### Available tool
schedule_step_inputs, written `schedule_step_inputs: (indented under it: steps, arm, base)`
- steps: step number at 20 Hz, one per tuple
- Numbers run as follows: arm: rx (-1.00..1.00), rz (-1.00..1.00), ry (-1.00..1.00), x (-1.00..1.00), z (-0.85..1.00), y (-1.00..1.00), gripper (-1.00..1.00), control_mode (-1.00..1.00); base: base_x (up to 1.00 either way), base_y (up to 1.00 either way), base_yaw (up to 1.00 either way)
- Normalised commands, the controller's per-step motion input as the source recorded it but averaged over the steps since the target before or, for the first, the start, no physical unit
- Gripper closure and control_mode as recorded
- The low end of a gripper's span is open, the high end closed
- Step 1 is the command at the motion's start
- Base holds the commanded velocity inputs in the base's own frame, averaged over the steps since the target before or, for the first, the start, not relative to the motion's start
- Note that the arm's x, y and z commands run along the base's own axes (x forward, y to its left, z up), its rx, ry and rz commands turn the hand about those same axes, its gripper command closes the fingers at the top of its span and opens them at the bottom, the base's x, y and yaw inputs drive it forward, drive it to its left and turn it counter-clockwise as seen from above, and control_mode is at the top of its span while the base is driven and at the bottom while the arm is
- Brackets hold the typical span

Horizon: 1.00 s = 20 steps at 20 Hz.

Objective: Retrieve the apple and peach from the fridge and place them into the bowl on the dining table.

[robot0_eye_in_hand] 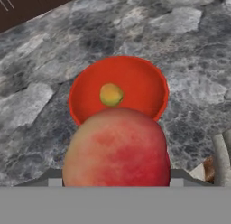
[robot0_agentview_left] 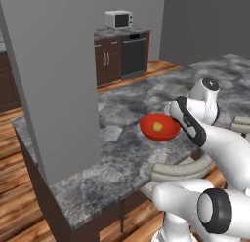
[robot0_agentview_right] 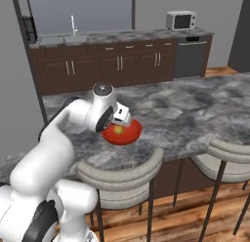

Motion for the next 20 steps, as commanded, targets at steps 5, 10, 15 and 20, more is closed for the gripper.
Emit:
schedule_step_inputs:
  steps: [5,10,15,20]
  arm:
    - [-0.03,-0.11,0.0,0.32,-0.22,0.13,1.0,-1.0]
    - [0.0,-0.06,0.0,0.35,-0.14,0.0,1.0,-1.0]
    - [0.0,0.0,0.0,0.38,-0.1,0.0,1.0,-1.0]
    - [0.0,0.0,0.0,0.37,-0.1,0.0,1.0,-1.0]
  base:
    - [0.0,0.0,0.0]
    - [0.0,0.0,0.0]
    - [0.0,0.0,0.0]
    - [0.0,0.0,0.0]
